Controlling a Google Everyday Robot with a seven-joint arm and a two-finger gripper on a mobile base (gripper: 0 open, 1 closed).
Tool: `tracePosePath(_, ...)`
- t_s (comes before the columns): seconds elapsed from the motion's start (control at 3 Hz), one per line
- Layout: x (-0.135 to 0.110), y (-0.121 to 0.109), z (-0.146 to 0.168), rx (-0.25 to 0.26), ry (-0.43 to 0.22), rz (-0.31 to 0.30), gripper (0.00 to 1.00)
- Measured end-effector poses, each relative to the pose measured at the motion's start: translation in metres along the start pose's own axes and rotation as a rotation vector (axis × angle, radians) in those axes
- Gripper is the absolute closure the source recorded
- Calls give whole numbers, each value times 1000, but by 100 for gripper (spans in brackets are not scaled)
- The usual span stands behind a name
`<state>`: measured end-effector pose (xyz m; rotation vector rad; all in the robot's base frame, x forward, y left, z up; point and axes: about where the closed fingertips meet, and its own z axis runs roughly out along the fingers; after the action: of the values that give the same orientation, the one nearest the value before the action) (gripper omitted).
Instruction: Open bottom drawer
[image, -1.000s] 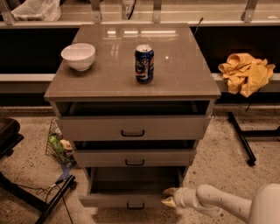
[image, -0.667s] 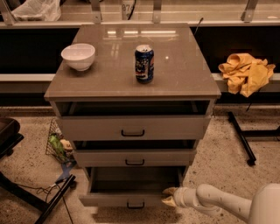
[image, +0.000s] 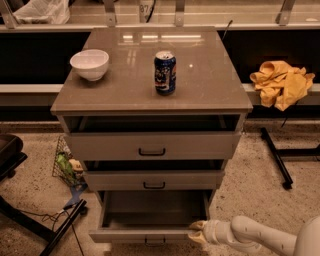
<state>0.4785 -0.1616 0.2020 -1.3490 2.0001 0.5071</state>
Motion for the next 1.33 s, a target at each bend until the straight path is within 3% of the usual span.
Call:
tracePosePath(0.33,0,0,0,0,0,0,100)
tracePosePath(0.67,14,27,-18,-57,0,18,100)
tracePosePath(1.0,14,27,-18,-57,0,18,100)
tracePosePath(1.33,-10,19,-12,-56,8,-30,100)
